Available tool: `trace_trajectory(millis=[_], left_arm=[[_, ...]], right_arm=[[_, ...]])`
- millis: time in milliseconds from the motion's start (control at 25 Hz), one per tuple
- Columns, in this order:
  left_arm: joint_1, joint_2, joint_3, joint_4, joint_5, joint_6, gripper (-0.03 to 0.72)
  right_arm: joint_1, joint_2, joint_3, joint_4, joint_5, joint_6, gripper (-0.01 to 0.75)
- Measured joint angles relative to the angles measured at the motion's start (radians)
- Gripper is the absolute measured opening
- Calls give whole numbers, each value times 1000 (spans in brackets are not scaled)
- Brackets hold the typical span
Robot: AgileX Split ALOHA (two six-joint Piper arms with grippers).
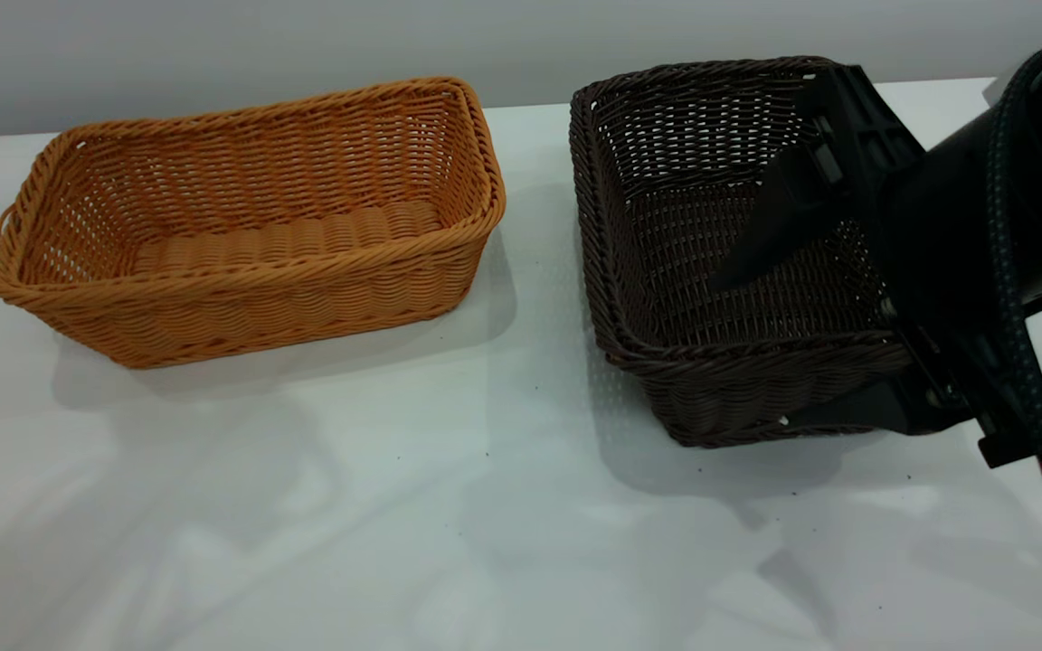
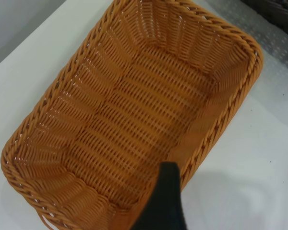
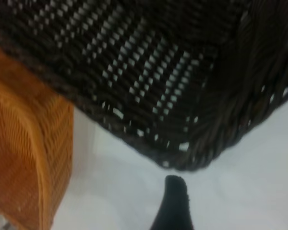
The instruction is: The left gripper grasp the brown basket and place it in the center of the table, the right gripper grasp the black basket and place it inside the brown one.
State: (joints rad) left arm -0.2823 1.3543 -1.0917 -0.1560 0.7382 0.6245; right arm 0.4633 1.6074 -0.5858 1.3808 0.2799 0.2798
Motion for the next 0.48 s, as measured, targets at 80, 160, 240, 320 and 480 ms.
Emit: trace_trajectory(millis=[80,160,240,320,480], left_arm=[[0,0,0,-1,-1,0,618],[0,0,0,-1,-2,0,618],[0,0,0,-1,-4,0,618],[0,0,0,-1,-1,0,618],[0,0,0,-29,1,0,618]], right_arm=[[-1,18,0,3,-8,-4,561],[-1,39,0,3,-15,-5,561],[-1,62,0,11,-17,-5,561],[-1,82,0,26,-17,-9,561],[-1,114,-14,34,-17,-48,561]])
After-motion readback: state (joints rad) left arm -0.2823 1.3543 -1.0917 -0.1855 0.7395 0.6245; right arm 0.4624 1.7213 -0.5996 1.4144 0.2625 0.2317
